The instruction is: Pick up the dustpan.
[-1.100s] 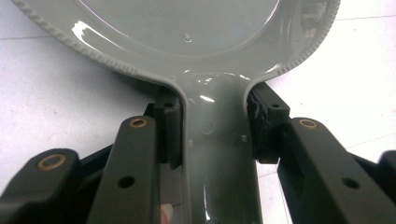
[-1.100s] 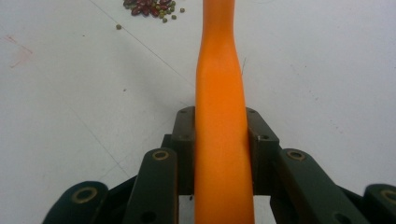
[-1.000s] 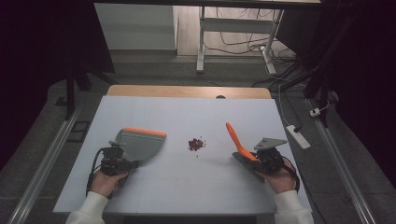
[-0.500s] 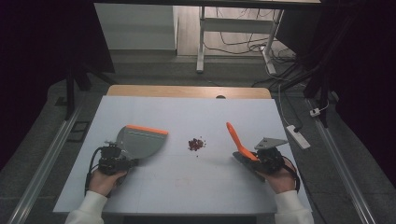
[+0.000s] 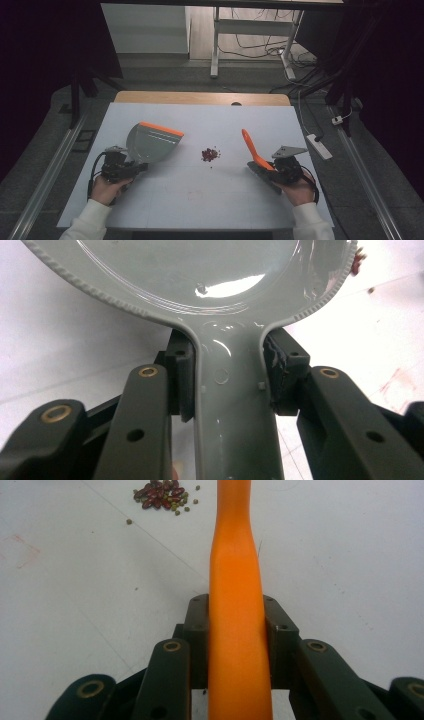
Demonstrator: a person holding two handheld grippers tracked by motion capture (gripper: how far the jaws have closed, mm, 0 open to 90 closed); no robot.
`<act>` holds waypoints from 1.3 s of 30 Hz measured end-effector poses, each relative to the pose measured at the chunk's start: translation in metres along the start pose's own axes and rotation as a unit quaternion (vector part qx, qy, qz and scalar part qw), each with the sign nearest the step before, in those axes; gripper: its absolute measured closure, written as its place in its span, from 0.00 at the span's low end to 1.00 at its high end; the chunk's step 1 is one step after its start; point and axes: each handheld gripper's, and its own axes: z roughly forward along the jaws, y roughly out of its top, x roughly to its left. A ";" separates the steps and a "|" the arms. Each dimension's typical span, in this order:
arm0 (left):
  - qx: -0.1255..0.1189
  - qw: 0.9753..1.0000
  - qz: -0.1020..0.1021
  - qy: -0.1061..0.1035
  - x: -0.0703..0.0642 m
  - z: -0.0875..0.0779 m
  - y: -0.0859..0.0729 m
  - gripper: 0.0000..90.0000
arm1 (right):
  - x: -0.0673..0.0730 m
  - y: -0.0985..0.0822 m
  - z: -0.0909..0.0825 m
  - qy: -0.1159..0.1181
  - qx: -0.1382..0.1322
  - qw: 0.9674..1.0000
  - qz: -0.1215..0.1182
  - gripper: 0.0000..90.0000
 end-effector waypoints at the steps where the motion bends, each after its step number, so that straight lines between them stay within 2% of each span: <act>1: 0.000 1.000 0.001 -0.001 0.001 0.000 0.000 0.68 | 0.000 0.000 0.000 -0.001 -0.001 1.000 0.002 0.78; 3: -0.001 1.000 0.003 -0.002 0.002 0.000 0.001 0.68 | 0.001 0.001 -0.001 0.000 -0.003 1.000 0.003 0.78; 8: -0.008 1.000 0.027 -0.005 -0.002 0.001 0.004 0.68 | 0.001 0.000 -0.006 -0.004 -0.011 1.000 0.007 0.78; 13: -0.021 0.998 0.048 -0.018 -0.006 -0.004 0.003 0.68 | 0.000 0.001 -0.013 -0.005 -0.030 0.999 0.013 0.78; 19: -0.023 0.997 0.068 -0.031 -0.007 -0.006 0.001 0.68 | 0.000 0.006 -0.014 -0.008 -0.037 0.999 0.012 0.78; 23: -0.025 0.995 0.087 -0.040 -0.010 -0.005 0.000 0.68 | 0.000 0.011 -0.011 -0.008 -0.040 0.999 0.007 0.78; 27: -0.022 0.994 0.096 -0.045 -0.010 -0.004 0.000 0.68 | -0.001 0.017 -0.008 -0.008 -0.043 0.999 0.003 0.78; 33: -0.017 0.992 0.106 -0.063 -0.010 -0.004 0.000 0.68 | -0.002 0.023 -0.006 -0.013 -0.048 0.999 0.006 0.78; 39: -0.015 0.987 0.136 -0.079 -0.015 -0.006 -0.001 0.68 | -0.002 0.027 -0.003 -0.014 -0.055 0.998 0.016 0.78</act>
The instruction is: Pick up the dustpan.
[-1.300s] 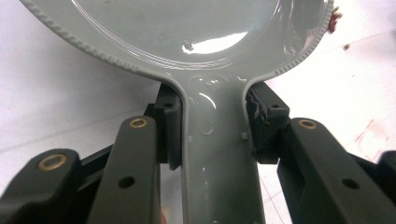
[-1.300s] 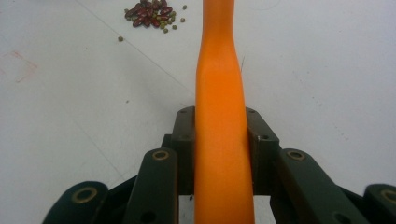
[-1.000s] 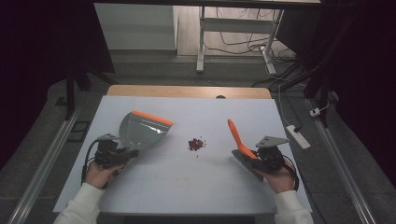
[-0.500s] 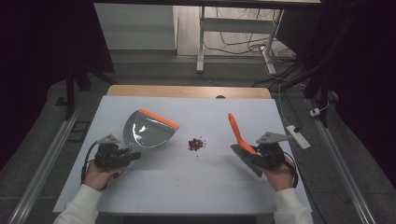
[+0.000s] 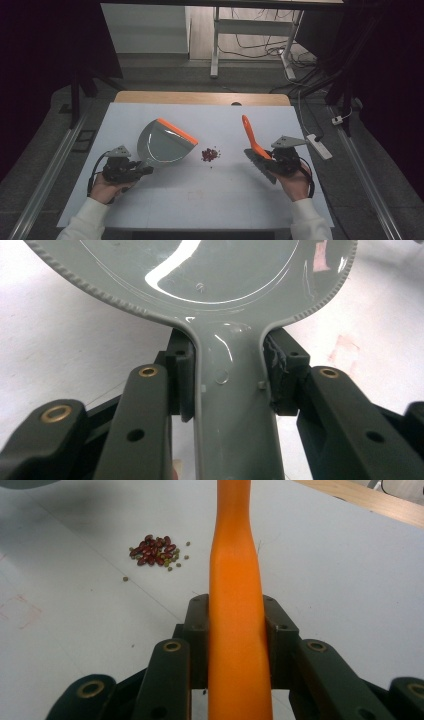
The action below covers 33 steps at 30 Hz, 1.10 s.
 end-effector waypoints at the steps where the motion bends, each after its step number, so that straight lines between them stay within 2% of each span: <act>1: 0.002 1.000 0.002 -0.004 0.000 0.000 0.000 0.68 | 0.000 0.001 0.001 0.000 0.000 1.000 -0.001 0.78; 6: 0.012 1.000 0.016 -0.019 -0.002 0.001 0.000 0.68 | -0.001 0.004 0.004 -0.001 -0.003 1.000 0.001 0.78; 12: 0.019 0.998 0.043 -0.032 -0.005 0.000 0.000 0.68 | -0.003 0.008 0.007 -0.003 -0.008 1.000 0.008 0.78; 15: 0.027 0.998 0.047 -0.035 -0.005 0.000 0.000 0.68 | -0.004 0.011 0.010 -0.005 -0.012 1.000 0.013 0.78; 17: 0.032 0.997 0.050 -0.045 -0.007 0.000 0.000 0.68 | -0.004 0.014 0.012 -0.004 -0.015 1.000 0.015 0.78; 22: 0.049 0.995 0.072 -0.054 -0.013 0.001 0.001 0.68 | -0.001 0.019 0.018 -0.001 -0.018 1.000 0.015 0.78; 30: 0.073 0.992 0.089 -0.061 -0.017 0.004 0.001 0.68 | 0.003 0.028 0.035 0.005 -0.015 1.000 0.008 0.78; 33: 0.085 0.991 0.092 -0.056 -0.017 0.006 0.000 0.68 | 0.004 0.031 0.041 0.006 -0.012 1.000 0.007 0.78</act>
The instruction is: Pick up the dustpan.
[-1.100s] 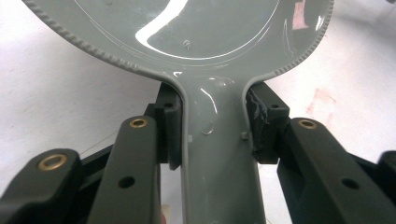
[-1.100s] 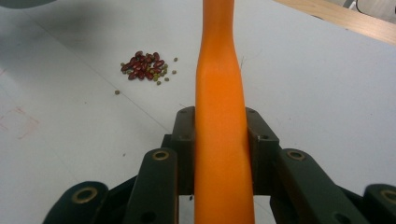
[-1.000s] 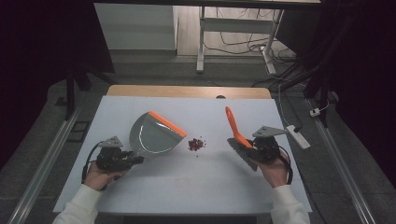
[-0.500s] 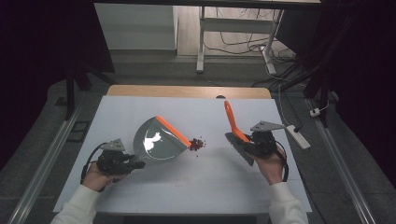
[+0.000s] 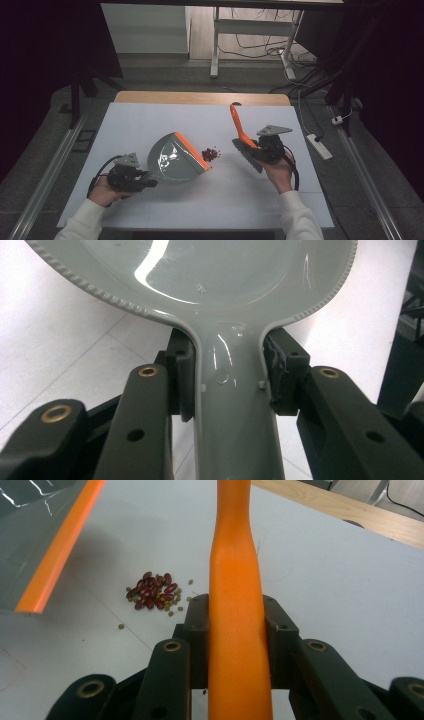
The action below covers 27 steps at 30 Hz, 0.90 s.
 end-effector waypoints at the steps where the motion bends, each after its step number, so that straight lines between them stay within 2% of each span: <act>1: 0.003 1.000 -0.001 -0.001 0.000 0.001 0.000 0.68 | 0.000 0.001 0.002 0.001 0.000 1.000 0.000 0.78; 3: 0.009 1.000 -0.004 -0.005 -0.001 0.002 0.001 0.68 | 0.001 0.002 0.005 0.003 0.000 1.000 0.000 0.78; 11: 0.041 0.999 0.012 -0.017 -0.006 0.011 0.003 0.68 | 0.004 0.008 0.016 0.008 0.000 1.000 -0.004 0.78; 17: 0.053 0.998 0.024 -0.024 -0.011 0.018 0.004 0.68 | 0.007 0.009 0.023 0.007 0.005 1.000 -0.013 0.78; 22: 0.063 0.998 0.019 -0.022 -0.011 0.020 0.004 0.68 | 0.007 0.008 0.023 0.006 0.006 1.000 -0.013 0.78; 27: 0.061 0.998 0.013 -0.018 -0.011 0.019 0.004 0.68 | 0.008 0.009 0.024 0.003 0.002 1.000 -0.016 0.78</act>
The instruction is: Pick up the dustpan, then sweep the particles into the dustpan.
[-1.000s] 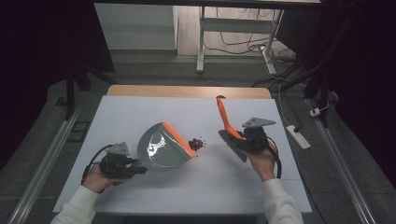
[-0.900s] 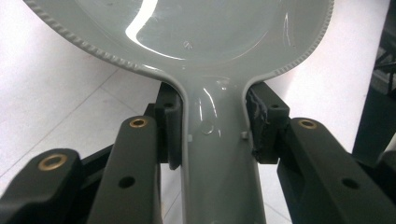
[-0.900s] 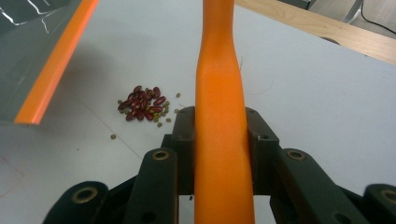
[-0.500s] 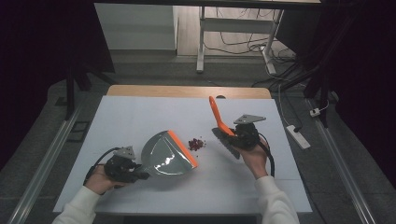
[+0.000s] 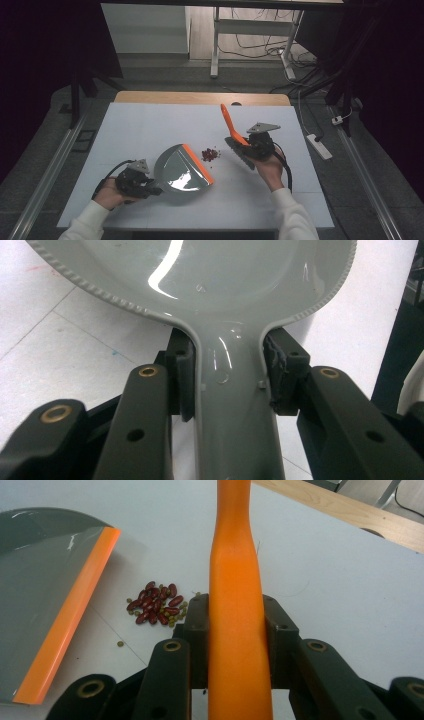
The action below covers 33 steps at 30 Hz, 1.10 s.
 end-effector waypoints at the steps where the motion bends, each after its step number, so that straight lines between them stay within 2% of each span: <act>1: 0.000 1.000 -0.002 -0.001 0.000 0.000 0.000 0.68 | 0.000 0.000 0.000 -0.001 0.000 1.000 -0.001 0.78; 8: 0.001 1.000 -0.005 0.000 0.000 0.000 0.000 0.68 | 0.000 0.004 -0.003 -0.010 -0.006 1.000 -0.006 0.78; 14: 0.004 1.000 -0.014 -0.002 0.002 0.001 0.000 0.68 | 0.001 0.008 -0.001 -0.008 -0.008 1.000 -0.006 0.78; 18: 0.001 1.000 -0.021 -0.010 0.003 0.003 0.000 0.68 | 0.004 0.011 0.009 -0.005 -0.001 1.000 -0.008 0.78; 24: 0.006 1.000 -0.029 -0.009 0.004 0.005 0.000 0.68 | 0.005 0.017 0.027 -0.001 0.011 1.000 -0.004 0.78; 33: 0.007 1.000 -0.027 -0.014 0.003 0.006 0.001 0.68 | 0.005 0.025 0.048 -0.004 0.037 0.999 -0.004 0.78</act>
